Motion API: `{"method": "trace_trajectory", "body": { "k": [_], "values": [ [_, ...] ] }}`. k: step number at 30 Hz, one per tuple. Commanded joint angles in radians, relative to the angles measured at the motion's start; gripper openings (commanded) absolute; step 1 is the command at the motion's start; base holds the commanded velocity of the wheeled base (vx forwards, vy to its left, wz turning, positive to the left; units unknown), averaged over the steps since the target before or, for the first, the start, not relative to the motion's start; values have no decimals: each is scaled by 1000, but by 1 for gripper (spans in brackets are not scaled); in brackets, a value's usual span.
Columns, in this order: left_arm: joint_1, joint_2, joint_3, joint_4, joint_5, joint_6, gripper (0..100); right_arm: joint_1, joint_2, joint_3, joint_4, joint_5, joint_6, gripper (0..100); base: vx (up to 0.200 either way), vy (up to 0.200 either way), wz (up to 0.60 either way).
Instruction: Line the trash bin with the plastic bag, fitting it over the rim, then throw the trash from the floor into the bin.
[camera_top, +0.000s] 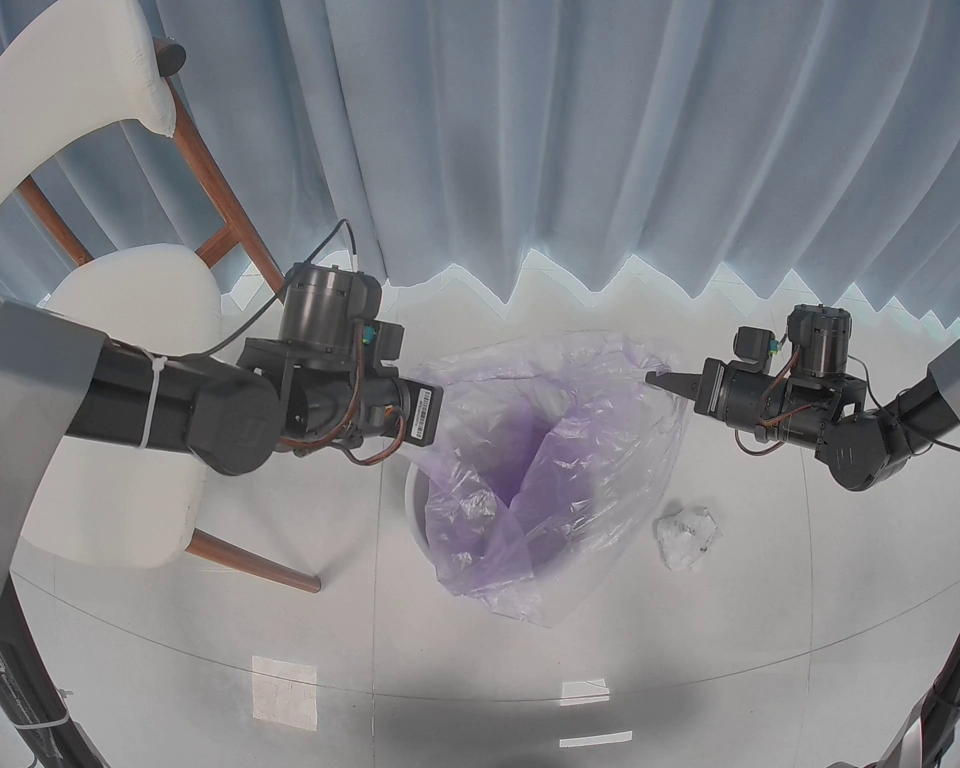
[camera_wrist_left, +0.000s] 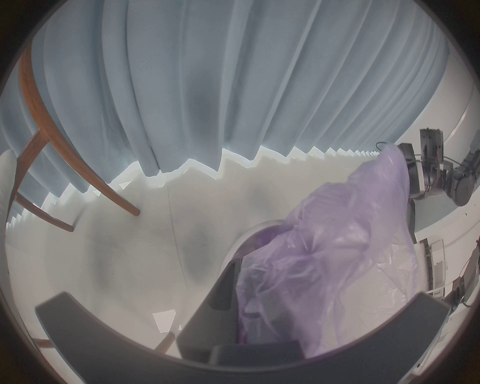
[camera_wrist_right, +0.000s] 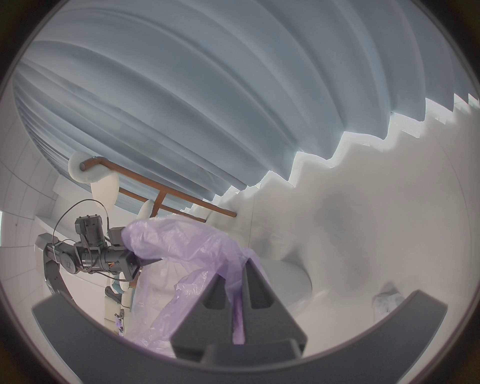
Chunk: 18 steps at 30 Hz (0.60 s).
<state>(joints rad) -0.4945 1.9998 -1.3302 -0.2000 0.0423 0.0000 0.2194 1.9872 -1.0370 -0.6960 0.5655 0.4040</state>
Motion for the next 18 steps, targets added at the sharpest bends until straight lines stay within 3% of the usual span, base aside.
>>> {"method": "trace_trajectory", "body": {
  "k": [1, 8, 12, 18],
  "values": [
    [22, 53, -84, 28, -6, -20, 0, -21, 53, -107, 72, 14, 1, 0, 0, 0, 0],
    [66, 160, -181, 30, -12, -92, 0, -26, 133, -268, 223, 4, 55, 0, 0, 0, 0],
    [71, 203, -228, 34, -6, -183, 0, -37, 194, -337, 223, -23, 64, 0, 0, 0, 0],
    [45, 211, -231, 36, -1, -193, 0, -44, 245, -420, 234, -33, 64, 0, 0, 0, 0]
  ]
}}
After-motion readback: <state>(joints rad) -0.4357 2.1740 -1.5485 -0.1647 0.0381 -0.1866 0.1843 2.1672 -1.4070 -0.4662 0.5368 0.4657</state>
